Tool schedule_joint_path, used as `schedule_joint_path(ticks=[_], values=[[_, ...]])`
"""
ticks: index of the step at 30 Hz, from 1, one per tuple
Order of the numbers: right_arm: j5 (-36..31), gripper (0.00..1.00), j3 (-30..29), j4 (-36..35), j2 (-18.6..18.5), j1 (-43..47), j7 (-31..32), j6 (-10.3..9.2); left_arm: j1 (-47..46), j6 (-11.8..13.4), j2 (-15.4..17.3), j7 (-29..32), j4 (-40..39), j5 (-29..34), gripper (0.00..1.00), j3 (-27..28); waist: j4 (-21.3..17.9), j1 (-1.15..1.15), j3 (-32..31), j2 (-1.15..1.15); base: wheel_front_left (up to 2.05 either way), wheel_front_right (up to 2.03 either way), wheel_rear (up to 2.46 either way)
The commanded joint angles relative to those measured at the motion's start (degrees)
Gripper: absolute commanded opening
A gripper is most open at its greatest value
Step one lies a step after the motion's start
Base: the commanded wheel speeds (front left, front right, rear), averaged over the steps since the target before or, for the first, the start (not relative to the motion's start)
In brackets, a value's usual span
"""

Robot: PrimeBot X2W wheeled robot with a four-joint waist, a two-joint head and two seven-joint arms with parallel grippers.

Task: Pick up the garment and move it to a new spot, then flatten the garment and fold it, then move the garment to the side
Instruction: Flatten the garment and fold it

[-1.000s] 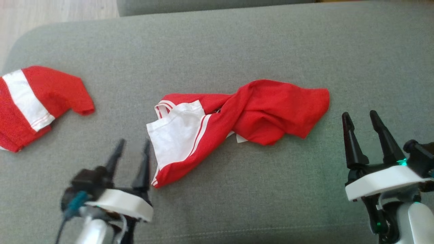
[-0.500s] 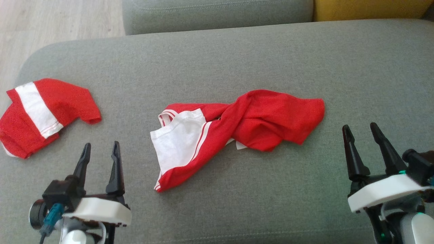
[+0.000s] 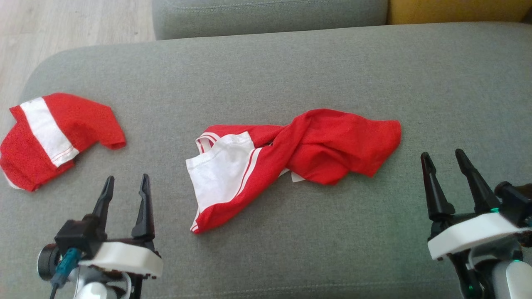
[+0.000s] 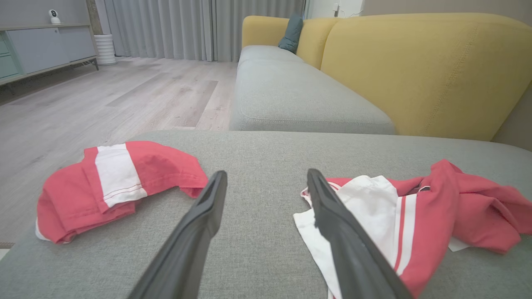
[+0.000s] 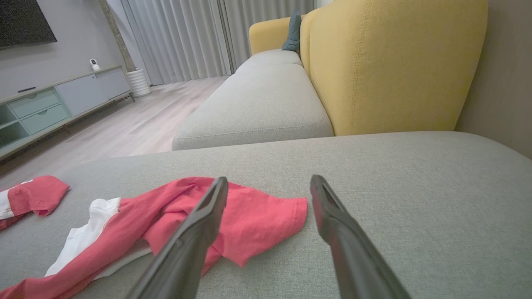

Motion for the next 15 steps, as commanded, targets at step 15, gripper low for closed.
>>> schedule_joint_path(ticks=[15], values=[[-1.0, 1.0, 0.5, -3.7, -1.5, -3.7, 0.6, -0.05, -12.2, -4.2, 1.2, 4.6, 3.1, -0.5, 1.0, -2.2, 0.1, 0.0, 5.1, 0.0, 0.0, 0.0, 0.0]])
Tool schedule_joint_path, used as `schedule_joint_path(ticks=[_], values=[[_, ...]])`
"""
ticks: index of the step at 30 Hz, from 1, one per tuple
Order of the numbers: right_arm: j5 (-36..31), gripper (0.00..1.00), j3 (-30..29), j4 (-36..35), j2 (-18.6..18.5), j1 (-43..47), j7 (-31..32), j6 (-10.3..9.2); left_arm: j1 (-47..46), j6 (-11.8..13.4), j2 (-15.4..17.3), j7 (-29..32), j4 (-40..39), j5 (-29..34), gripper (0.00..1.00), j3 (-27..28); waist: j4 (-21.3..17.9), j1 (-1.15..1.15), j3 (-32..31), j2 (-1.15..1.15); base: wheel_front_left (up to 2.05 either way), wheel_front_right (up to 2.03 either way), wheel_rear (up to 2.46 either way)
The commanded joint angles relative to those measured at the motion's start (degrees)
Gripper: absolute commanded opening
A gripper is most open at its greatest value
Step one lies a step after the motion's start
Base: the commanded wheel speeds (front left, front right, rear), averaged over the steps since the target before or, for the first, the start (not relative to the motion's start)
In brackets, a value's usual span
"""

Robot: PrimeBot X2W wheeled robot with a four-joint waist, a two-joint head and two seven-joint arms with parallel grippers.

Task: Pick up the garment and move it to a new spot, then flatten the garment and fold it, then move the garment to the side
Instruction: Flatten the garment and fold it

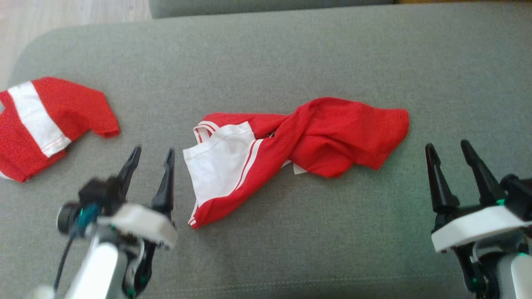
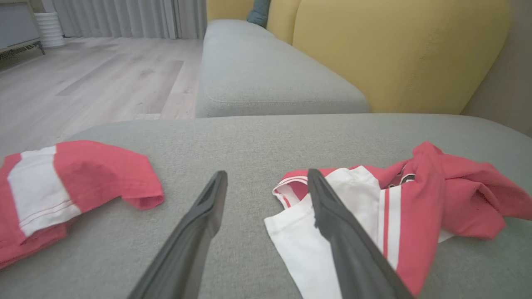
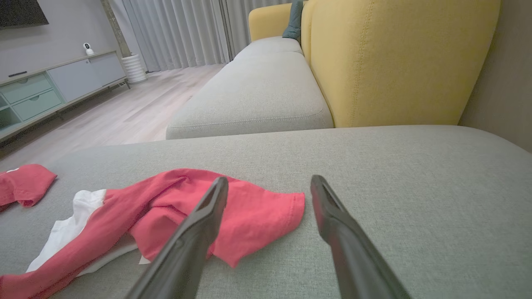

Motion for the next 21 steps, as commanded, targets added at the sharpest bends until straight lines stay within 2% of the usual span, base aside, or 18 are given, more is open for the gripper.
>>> schedule_joint_path(ticks=[1, 9, 16, 17, 18, 19, 20, 21], values=[[-0.4, 1.0, 1.1, -2.3, -0.9, -3.5, 0.0, -0.05, -6.7, -1.5, 0.7, 1.6, 1.3, -0.7, 1.0, 1.1, -0.4, 0.0, 2.2, 0.0, 0.0, 0.0, 0.0], [-0.4, 1.0, 1.5, -1.4, -0.4, -5.1, -0.5, -0.05, -15.8, -6.1, -0.3, 7.4, 14.8, -3.1, 1.0, -1.1, -1.7, 0.0, 5.6, 0.0, 0.0, 0.0, 0.0], [-0.5, 1.0, 1.6, -0.4, -0.3, -5.8, -1.1, -0.05, -20.3, -7.3, -1.2, 11.6, 25.4, -4.0, 1.0, -2.4, -2.8, 0.0, 6.7, 0.0, 0.0, 0.0, 0.0], [-0.5, 1.0, 1.6, -0.3, -0.3, -5.9, -1.1, -0.05, -20.6, -7.4, -1.3, 12.1, 26.4, -4.2, 0.94, -2.5, -2.9, 0.0, 6.7, 0.0, 0.0, 0.0, 0.0], [-0.5, 1.0, 1.5, -0.3, -0.3, -5.9, -1.1, -0.05, -20.9, -7.5, -1.4, 12.4, 27.2, -4.2, 0.53, -2.6, -3.0, 0.0, 6.7, 0.0, 0.0, 0.0, 0.0], [-0.5, 1.0, 1.5, -0.2, -0.3, -5.9, -1.1, -0.05, -21.2, -7.7, -1.4, 12.6, 27.9, -4.3, 0.05, -2.8, -3.0, 0.0, 6.8, 0.0, 0.0, 0.0, 0.0], [-0.5, 1.0, 1.4, -0.1, -0.3, -5.9, -1.1, -0.05, -21.4, -7.9, -1.6, 12.7, 28.5, -4.5, 0.0, -3.0, -2.9, 0.0, 6.8, 0.0, 0.0, 0.0, 0.0], [-0.4, 1.0, 1.4, 0.1, -0.3, -5.9, -0.8, -0.05, -21.6, -8.1, -1.7, 12.9, 29.0, -4.5, 0.0, -3.2, -2.9, 0.0, 6.8, 0.0, 0.0, 0.0, 0.0]])
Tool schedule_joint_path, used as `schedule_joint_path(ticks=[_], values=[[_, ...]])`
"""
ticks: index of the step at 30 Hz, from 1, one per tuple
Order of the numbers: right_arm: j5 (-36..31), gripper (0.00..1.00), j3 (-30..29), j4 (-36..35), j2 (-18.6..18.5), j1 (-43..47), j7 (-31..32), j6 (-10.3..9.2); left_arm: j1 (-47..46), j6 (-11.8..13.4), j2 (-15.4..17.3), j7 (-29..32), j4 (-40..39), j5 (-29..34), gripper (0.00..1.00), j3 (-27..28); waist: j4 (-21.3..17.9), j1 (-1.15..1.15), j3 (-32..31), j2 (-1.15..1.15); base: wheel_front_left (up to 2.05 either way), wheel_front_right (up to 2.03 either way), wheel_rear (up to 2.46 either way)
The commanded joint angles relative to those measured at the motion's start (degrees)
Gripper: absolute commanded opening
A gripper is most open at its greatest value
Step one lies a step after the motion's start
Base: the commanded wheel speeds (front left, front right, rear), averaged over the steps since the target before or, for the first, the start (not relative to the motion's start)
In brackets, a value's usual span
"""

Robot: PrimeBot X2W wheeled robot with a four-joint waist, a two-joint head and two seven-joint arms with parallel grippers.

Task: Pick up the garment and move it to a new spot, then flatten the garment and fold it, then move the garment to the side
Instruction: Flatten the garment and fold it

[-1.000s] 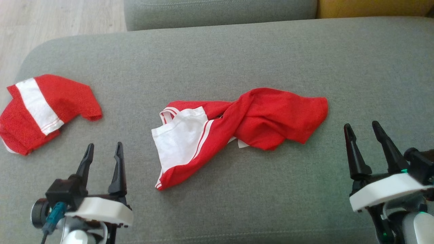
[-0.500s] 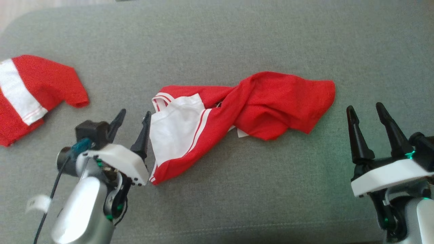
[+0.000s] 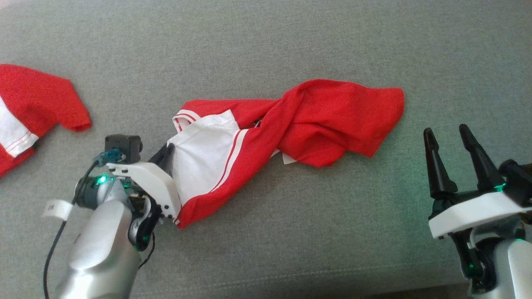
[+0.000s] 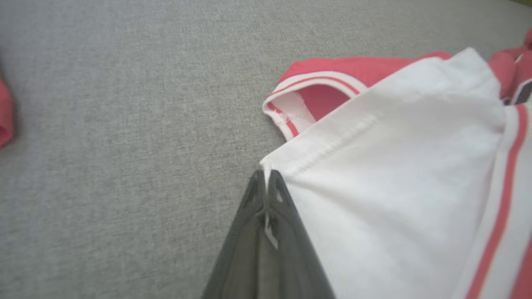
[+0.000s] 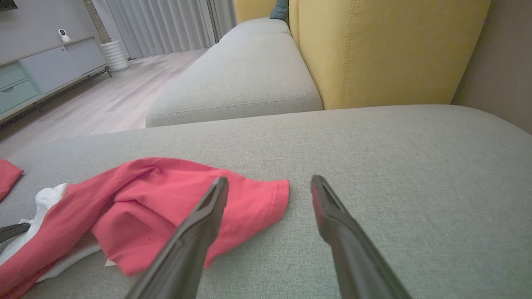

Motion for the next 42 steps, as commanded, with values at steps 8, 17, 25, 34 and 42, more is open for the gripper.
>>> schedule_joint_path(ticks=[8, 17, 25, 34, 42], values=[[2.3, 1.0, 1.1, 3.1, -4.6, -4.4, 3.3, -0.05, -2.7, -0.5, 0.2, -0.9, 1.1, -0.5, 0.0, 0.5, 1.3, 0.0, 1.2, 0.0, 0.0, 0.0, 0.0], [5.2, 1.0, 3.3, 12.3, -11.1, -13.5, 4.5, -0.05, -6.2, -0.7, -0.9, -3.1, 1.1, 0.0, 0.0, -0.7, 4.5, 0.0, 5.8, 0.0, 0.0, 0.0, 0.0], [7.8, 1.0, 8.3, 28.1, -13.4, -23.0, 5.2, -0.05, -8.1, -0.9, -1.5, -6.3, 1.5, 0.3, 0.0, -1.6, 6.4, 0.0, 7.5, 0.0, 0.0, 0.0, 0.0], [10.5, 0.0, 10.9, 36.2, -13.8, -25.7, 3.1, -0.05, -7.0, 0.5, -0.4, -11.0, -0.7, 1.3, 0.0, -1.6, 6.3, 0.0, 6.7, 0.0, 0.0, 0.0, 0.0], [12.5, 0.0, 11.4, 32.7, -14.9, -25.5, -5.5, -0.05, -3.3, 5.3, 3.4, -15.6, -12.2, 2.1, 0.0, 1.9, 4.9, 0.0, 3.1, 0.0, 0.0, 0.0, 0.0]])
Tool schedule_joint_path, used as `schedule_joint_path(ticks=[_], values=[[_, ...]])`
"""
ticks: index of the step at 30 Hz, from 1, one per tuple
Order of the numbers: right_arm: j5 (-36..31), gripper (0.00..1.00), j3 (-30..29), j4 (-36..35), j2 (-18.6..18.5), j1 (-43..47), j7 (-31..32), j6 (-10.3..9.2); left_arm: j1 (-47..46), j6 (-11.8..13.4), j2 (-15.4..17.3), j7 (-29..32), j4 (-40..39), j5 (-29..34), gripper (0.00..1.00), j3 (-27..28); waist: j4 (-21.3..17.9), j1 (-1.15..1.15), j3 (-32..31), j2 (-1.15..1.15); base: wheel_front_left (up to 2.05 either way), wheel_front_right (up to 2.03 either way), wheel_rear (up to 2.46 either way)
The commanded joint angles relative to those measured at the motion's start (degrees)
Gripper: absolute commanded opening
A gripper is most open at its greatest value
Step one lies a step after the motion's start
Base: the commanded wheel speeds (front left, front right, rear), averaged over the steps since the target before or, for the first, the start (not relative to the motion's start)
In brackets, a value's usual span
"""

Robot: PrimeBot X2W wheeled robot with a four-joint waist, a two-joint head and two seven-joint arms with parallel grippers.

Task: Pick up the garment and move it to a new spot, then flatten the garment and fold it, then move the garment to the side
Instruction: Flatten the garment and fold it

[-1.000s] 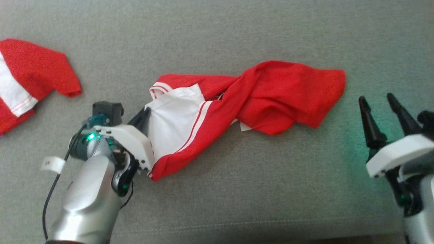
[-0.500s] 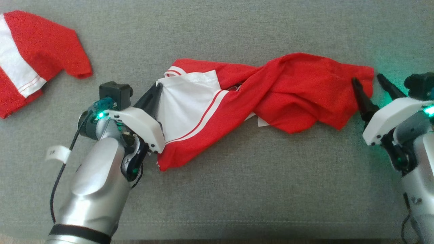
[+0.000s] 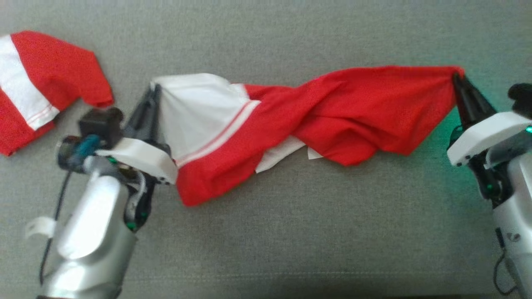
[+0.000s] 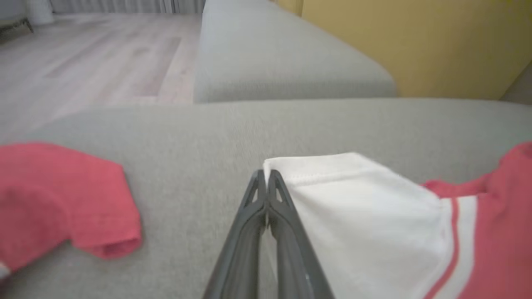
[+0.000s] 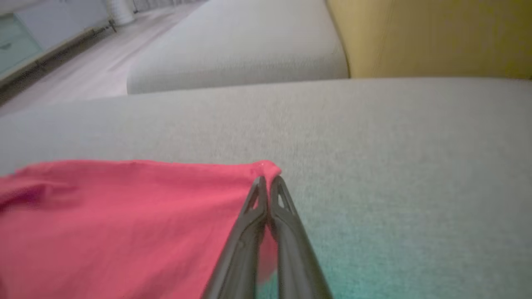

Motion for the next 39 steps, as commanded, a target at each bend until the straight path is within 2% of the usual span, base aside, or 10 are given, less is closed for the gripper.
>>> schedule_joint_path(ticks=[1, 6, 11, 17, 21, 25, 30, 35, 39], values=[[0.3, 0.0, 0.1, -3.6, -1.6, 1.3, -1.8, -0.05, -0.5, 1.1, 2.9, -0.9, -4.9, 0.7, 0.0, 3.2, -0.6, 0.0, -1.9, 0.0, 0.0, 0.0, 0.0], [-0.5, 0.0, -2.5, -11.8, -1.9, 3.3, -3.9, -0.05, 1.8, 4.1, 6.2, -1.1, -16.3, 1.4, 0.0, 5.9, -1.6, 0.0, -5.7, 0.0, 0.0, 0.0, 0.0], [-2.0, 0.0, -7.1, -23.6, -1.7, 5.5, -2.1, -0.05, 2.0, 6.2, 9.2, 0.6, -27.2, 2.7, 0.0, 7.9, -2.5, 0.0, -9.7, 0.0, 0.0, 0.0, 0.0], [-4.4, 0.0, -13.3, -38.4, -0.8, 6.4, 4.7, -0.05, -2.1, 7.0, 11.8, 3.9, -36.9, 4.0, 0.0, 9.3, -2.9, 0.0, -13.6, 0.0, 0.0, 0.0, 0.0], [-4.9, 0.0, -15.7, -44.2, -0.1, 5.4, 8.7, -0.05, -6.0, 6.4, 12.9, 6.5, -39.4, 4.4, 0.0, 9.1, -3.1, 0.0, -15.3, 0.0, 0.0, 0.0, 0.0], [-4.7, 0.0, -16.5, -46.4, 0.2, 4.2, 11.3, -0.05, -10.2, 5.3, 13.1, 8.5, -39.2, 4.1, 0.0, 8.4, -3.3, 0.0, -16.0, 0.0, 0.0, 0.0, 0.0], [-3.9, 0.0, -15.8, -46.0, 0.4, 2.5, 12.5, -0.05, -14.7, 3.6, 13.0, 9.5, -37.2, 3.8, 0.0, 7.2, -3.4, 0.0, -16.1, 0.0, 0.0, 0.0, 0.0], [-2.6, 0.0, -14.4, -41.8, 1.2, -1.0, 12.5, -0.05, -20.6, 1.2, 11.7, 9.5, -31.9, 3.2, 0.0, 5.1, -3.5, 0.0, -15.0, 0.0, 0.0, 0.0, 0.0], [-1.8, 0.0, -12.4, -35.9, 1.5, -6.7, 11.5, -0.05, -26.3, -0.9, 9.9, 7.8, -24.3, 2.9, 0.0, 3.6, -3.7, 0.0, -13.2, 0.0, 0.0, 0.0, 0.0]])
